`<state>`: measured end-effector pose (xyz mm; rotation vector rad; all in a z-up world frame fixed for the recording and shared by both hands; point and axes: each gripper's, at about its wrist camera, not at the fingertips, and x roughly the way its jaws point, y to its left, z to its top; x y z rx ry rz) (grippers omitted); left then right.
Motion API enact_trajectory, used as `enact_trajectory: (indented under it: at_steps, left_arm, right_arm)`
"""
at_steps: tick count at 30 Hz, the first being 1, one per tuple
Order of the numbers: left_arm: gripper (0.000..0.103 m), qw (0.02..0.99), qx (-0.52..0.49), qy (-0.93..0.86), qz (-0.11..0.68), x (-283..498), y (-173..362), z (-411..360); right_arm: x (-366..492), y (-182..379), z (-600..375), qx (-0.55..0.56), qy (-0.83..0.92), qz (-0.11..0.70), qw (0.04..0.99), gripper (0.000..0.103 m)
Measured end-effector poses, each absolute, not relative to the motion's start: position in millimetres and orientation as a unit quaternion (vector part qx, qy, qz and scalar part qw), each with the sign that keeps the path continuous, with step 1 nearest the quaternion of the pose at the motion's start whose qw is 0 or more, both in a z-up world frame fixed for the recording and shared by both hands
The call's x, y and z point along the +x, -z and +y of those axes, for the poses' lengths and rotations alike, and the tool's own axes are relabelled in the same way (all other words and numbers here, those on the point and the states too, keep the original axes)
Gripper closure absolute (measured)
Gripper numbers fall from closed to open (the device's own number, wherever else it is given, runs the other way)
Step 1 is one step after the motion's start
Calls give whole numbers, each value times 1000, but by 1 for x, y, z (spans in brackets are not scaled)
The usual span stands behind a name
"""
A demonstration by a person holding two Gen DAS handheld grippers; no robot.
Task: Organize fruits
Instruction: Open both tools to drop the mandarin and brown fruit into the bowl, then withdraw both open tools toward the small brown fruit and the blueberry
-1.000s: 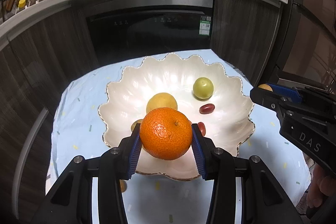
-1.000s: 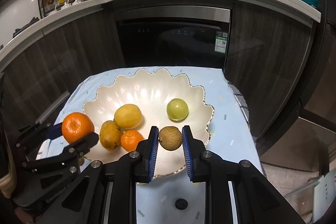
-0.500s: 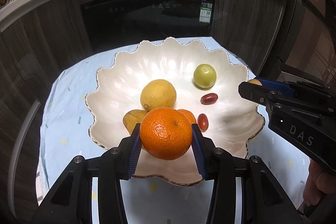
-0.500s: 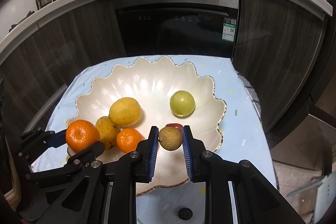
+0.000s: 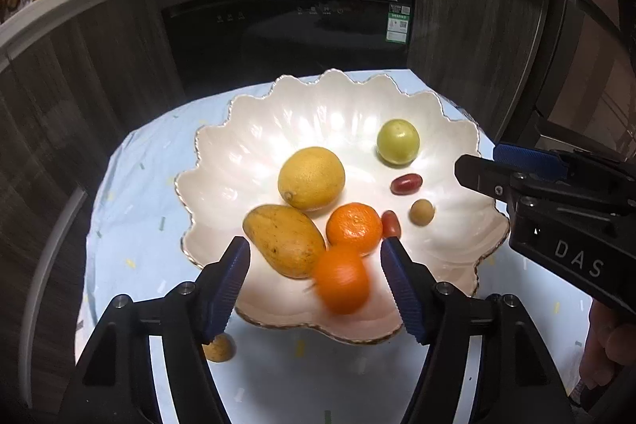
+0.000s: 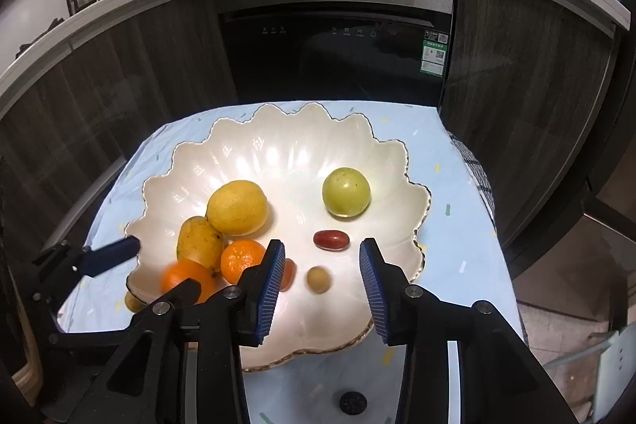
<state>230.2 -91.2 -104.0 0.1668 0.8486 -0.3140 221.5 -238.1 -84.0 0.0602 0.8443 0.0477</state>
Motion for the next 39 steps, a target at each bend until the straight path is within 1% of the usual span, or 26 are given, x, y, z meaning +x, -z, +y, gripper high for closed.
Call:
enact_trajectory:
  at_steps: [1, 3, 5, 6, 10, 16, 39]
  left_arm:
    - [34, 897, 81, 149, 408, 230, 103, -90]
    - [31, 898, 82, 145, 406, 230, 101, -89]
    - [30, 900, 83, 141, 405, 230, 100, -87]
    - [27, 901, 82, 138, 404, 229, 99, -85]
    - [22, 905, 81, 131, 397, 227, 94, -81]
    - [19, 909, 83, 120, 390, 221, 88, -75]
    - [14, 922, 81, 104, 365, 186, 71, -56]
  right_arm:
    - [221, 83, -238, 29, -22, 408, 912, 58]
    - [219, 81, -239, 30, -17, 404, 914, 46]
    - [216, 79, -240, 30, -10, 398, 917, 42]
    - [215, 78, -240, 30, -9, 397, 917, 41]
    - [211, 74, -240, 28, -2, 393, 919, 40]
    - [203, 68, -241, 25, 6, 388, 921, 40]
    - [160, 57, -242, 23, 31, 375, 926, 40]
